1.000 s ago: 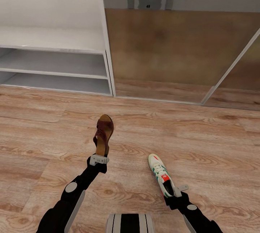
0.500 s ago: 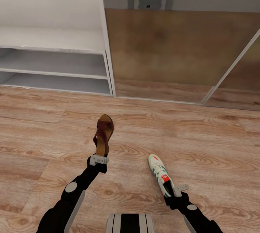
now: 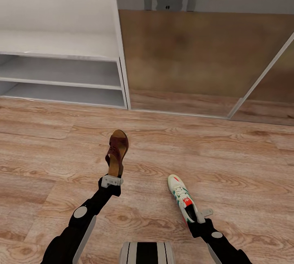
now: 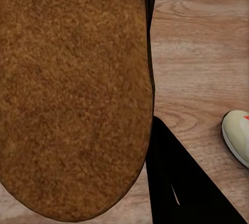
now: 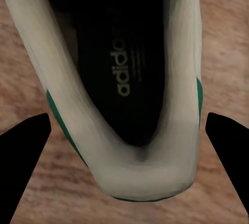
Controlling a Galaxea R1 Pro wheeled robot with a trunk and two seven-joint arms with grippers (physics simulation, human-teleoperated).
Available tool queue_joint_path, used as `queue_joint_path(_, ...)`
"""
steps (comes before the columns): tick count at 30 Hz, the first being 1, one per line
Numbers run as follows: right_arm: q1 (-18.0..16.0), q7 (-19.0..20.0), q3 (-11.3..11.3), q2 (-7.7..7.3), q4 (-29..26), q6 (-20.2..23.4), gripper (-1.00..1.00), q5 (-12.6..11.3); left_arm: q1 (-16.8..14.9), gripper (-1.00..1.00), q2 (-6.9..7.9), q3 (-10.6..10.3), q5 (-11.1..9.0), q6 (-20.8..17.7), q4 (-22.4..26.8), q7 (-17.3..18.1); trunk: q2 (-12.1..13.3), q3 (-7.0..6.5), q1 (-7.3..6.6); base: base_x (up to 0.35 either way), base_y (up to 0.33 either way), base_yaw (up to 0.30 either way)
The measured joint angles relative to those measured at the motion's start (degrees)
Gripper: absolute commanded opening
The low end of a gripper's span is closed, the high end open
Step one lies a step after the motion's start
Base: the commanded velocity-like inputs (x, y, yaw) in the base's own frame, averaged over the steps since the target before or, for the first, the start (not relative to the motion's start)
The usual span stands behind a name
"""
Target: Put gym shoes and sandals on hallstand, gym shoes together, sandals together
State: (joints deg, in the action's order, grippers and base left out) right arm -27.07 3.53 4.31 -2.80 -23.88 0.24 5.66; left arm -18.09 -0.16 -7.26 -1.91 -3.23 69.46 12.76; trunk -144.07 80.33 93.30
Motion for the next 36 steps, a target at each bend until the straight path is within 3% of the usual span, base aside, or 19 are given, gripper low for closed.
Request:
queue_joint_path(33,0.0,0.1,0.0,-0.04,0.0,-0.1,-1.0,-0.1,0.0,-1.0,0.07,-0.2,-0.2,0.5,0.1,-0.1,0.0,0.0,0.0,0.0,0.0,0.0)
queue_joint_path(36,0.0,0.1,0.0,-0.02,0.0,-0.1,-1.0,-0.1,0.0,-1.0,0.08,-0.1,-0.2,0.2,0.1,-0.1,0.0,-0.66,-0.08,0.0,0.0,0.0)
